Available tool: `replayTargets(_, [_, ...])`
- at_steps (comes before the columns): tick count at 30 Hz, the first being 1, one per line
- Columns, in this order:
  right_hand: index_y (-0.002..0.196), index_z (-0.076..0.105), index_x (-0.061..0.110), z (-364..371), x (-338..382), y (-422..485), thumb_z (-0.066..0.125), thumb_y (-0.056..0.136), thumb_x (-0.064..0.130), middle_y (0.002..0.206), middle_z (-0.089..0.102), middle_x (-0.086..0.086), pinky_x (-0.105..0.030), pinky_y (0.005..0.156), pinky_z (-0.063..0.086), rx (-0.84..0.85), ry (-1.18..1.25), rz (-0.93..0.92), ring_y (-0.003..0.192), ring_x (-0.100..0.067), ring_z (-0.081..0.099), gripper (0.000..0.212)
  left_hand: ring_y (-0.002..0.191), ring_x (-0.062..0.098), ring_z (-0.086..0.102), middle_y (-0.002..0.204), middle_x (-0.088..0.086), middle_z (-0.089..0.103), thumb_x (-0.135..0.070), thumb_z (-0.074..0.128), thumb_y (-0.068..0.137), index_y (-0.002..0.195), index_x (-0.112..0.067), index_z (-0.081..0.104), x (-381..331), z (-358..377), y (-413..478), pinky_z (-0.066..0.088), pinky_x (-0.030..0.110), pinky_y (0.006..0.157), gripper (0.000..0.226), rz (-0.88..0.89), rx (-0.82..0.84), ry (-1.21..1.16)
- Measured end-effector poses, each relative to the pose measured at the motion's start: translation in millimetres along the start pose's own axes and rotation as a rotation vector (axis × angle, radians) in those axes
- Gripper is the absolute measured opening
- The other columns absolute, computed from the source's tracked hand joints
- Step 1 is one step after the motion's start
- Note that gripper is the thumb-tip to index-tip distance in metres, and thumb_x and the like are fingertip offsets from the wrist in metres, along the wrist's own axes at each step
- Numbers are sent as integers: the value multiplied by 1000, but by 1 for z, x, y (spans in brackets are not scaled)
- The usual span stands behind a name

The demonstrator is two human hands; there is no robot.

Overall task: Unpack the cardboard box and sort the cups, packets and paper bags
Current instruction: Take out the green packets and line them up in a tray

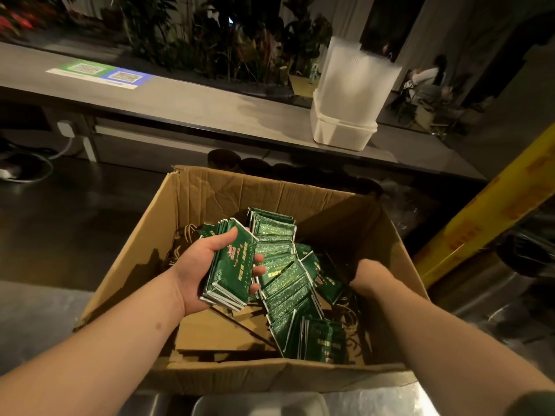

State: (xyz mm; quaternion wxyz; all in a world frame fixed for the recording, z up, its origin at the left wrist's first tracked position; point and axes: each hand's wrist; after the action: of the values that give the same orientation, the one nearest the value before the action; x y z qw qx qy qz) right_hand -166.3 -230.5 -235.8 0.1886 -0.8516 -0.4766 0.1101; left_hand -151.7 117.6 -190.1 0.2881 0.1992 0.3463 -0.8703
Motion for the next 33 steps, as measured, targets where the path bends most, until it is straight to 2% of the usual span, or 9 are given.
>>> replayTargets(3, [127,63,10,15,2,1,61,97,13,119,65,-10,-38,96,57,68,-110,16,108,-25,65,30,103,37,62,121,23,62,-43,58,90,136,-3,58,0,0,0,51,51,84,61,-4,2,13])
replayTargets(6, [122,65,13,17,3,1,62,96,9,113,66,-8,-39,95,58,18,-110,33,104,-24,66,26,102,37,63,120,24,63,-43,60,87,136,-3,59,0,0,0,52,51,83,62,-7,10,19])
replayTargets(11, [98,70,13,-4,7,-3,64,94,15,90,70,-7,-43,82,63,-102,76,14,85,-24,70,7,99,36,63,118,23,64,-42,60,87,135,-3,58,-1,-1,0,52,50,81,63,-8,4,25])
replayTargets(13, [89,70,12,-22,11,-10,66,96,21,84,72,-8,-45,79,63,-116,229,-16,79,-24,72,11,99,36,63,117,23,64,-43,60,87,135,-3,58,-2,-1,0,52,50,81,63,-10,3,27])
replayTargets(16, [89,72,13,-44,26,-28,67,97,25,87,74,-8,-39,77,60,-80,456,-80,76,-19,69,15,99,36,63,118,23,63,-43,58,90,135,-2,59,-1,-1,0,52,49,81,60,-16,-2,24])
replayTargets(21, [95,73,13,-57,60,-69,62,99,15,85,69,-4,-19,51,44,7,530,-271,65,-11,59,12,100,36,62,118,23,63,-43,52,99,132,-2,60,0,-1,0,52,49,81,54,-6,-24,9])
replayTargets(27, [105,73,17,-64,91,-95,62,99,20,100,72,1,-33,85,60,25,314,-500,94,-14,68,12,107,37,60,120,24,63,-44,52,101,129,0,62,-1,-2,1,52,47,82,53,58,-127,0])
replayTargets(30, [113,71,23,-80,89,-105,60,101,20,106,65,8,-30,86,53,38,56,-650,98,-12,61,16,119,36,62,131,22,63,-46,57,98,130,-2,64,-3,-7,3,52,50,98,54,52,-174,21])
replayTargets(33, [113,71,30,-91,93,-108,62,100,26,110,59,10,-35,89,48,-69,-207,-803,107,-15,51,16,116,36,63,129,20,62,-45,67,86,132,-2,62,-4,-5,0,53,50,100,63,-8,-164,124])
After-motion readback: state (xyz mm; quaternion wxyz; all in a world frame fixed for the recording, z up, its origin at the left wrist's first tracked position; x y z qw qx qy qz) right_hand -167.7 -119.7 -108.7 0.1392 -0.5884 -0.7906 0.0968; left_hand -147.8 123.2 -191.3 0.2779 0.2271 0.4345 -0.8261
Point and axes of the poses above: each hand's wrist, its own y-axis towards the middle knuckle, its own z-axis out of the palm, x = y × z
